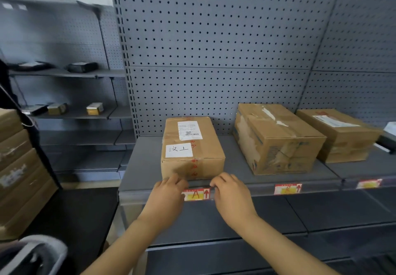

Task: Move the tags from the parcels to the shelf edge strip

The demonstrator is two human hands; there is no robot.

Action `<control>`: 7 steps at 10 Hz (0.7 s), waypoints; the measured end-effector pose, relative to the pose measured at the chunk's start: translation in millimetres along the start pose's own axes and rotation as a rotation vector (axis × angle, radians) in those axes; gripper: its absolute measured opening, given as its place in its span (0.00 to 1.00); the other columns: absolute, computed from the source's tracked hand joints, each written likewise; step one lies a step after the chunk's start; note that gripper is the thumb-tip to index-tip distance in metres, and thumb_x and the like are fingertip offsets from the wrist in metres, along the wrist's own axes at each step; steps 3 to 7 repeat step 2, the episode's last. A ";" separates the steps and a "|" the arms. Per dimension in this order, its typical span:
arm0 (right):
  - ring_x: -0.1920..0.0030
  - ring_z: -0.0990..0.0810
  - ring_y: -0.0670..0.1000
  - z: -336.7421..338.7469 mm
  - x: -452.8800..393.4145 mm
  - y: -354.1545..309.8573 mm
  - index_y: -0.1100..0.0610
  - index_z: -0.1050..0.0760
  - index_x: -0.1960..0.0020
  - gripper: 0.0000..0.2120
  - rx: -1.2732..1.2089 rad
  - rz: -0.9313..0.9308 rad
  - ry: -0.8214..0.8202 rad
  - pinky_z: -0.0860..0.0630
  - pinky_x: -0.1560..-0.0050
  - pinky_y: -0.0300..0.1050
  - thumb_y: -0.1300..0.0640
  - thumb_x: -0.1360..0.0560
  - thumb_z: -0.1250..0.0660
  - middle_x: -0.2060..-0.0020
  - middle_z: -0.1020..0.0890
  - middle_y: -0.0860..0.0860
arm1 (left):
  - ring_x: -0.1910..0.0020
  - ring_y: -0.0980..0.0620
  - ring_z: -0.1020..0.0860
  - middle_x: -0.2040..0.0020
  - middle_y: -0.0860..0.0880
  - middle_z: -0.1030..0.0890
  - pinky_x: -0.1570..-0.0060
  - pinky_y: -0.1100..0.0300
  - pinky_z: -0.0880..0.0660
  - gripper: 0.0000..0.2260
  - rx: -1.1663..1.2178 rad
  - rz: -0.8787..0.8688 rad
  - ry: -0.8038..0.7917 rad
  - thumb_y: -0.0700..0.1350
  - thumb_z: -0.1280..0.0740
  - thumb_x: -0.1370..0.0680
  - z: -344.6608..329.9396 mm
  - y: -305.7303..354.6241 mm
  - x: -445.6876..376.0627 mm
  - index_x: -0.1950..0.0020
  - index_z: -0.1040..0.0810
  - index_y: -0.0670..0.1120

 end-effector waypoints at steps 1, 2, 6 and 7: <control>0.46 0.25 0.52 18.3 3.1 3.5 0.55 0.21 0.45 0.12 -0.061 0.036 0.003 0.25 0.47 0.47 0.65 0.24 0.39 0.47 0.21 0.49 | 0.48 0.44 0.23 0.45 0.46 0.23 0.49 0.54 0.29 0.16 -0.031 0.030 0.010 0.39 0.39 0.24 21.2 17.9 -0.7 0.37 0.26 0.48; 0.46 0.25 0.52 35.4 13.3 13.2 0.56 0.21 0.46 0.13 -0.101 0.085 0.028 0.26 0.48 0.46 0.65 0.24 0.40 0.48 0.21 0.50 | 0.47 0.45 0.23 0.45 0.47 0.22 0.49 0.55 0.30 0.15 -0.099 0.061 0.017 0.42 0.39 0.23 32.7 41.8 6.1 0.37 0.26 0.48; 0.46 0.25 0.52 35.4 13.3 13.2 0.56 0.21 0.46 0.13 -0.101 0.085 0.028 0.26 0.48 0.46 0.65 0.24 0.40 0.48 0.21 0.50 | 0.47 0.45 0.23 0.45 0.47 0.22 0.49 0.55 0.30 0.15 -0.099 0.061 0.017 0.42 0.39 0.23 32.7 41.8 6.1 0.37 0.26 0.48; 0.46 0.25 0.52 35.4 13.3 13.2 0.56 0.21 0.46 0.13 -0.101 0.085 0.028 0.26 0.48 0.46 0.65 0.24 0.40 0.48 0.21 0.50 | 0.47 0.45 0.23 0.45 0.47 0.22 0.49 0.55 0.30 0.15 -0.099 0.061 0.017 0.42 0.39 0.23 32.7 41.8 6.1 0.37 0.26 0.48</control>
Point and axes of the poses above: each hand's wrist, its own x-axis away from the middle knuckle, its own z-axis out of the back of the hand, y = z × x, the point moved 3 cm from there along -x, towards the middle knuckle
